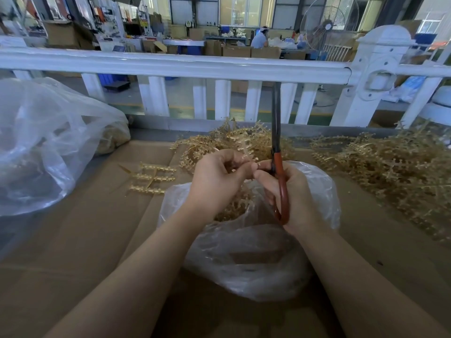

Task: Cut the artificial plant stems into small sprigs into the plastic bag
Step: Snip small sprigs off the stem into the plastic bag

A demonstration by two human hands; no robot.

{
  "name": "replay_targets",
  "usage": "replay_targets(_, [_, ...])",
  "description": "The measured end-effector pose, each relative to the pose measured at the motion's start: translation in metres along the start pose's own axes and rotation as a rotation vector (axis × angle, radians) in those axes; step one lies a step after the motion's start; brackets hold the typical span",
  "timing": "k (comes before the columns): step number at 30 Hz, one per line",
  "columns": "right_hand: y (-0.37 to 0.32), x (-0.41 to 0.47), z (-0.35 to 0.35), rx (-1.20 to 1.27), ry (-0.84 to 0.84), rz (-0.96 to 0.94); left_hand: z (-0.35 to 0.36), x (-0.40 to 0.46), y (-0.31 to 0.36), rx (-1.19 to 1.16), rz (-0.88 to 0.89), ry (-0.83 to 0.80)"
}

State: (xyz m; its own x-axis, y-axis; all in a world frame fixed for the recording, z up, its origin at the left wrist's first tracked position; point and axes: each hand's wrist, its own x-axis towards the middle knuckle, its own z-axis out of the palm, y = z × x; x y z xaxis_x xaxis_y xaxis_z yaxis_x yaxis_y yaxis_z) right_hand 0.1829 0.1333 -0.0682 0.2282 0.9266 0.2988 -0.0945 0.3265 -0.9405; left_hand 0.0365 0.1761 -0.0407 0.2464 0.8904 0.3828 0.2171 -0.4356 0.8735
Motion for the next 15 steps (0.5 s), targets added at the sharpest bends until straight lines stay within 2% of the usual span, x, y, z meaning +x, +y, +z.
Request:
replay_targets(4, [0.0, 0.004, -0.003, -0.278, 0.04, -0.051, -0.003, -0.002, -0.008, -0.199, -0.069, -0.014])
replay_targets(9, [0.002, 0.006, -0.014, -0.671, 0.109, -0.138, -0.004, -0.001, -0.016, -0.243, -0.057, -0.075])
replay_targets(12, [-0.001, 0.005, -0.016, -0.75, 0.057, -0.16, -0.005, -0.001, -0.02, -0.258, -0.033, -0.114])
replay_targets(15, [-0.002, 0.003, -0.014, -0.645, 0.017, -0.222, -0.006, 0.0, -0.026, -0.273, -0.021, -0.13])
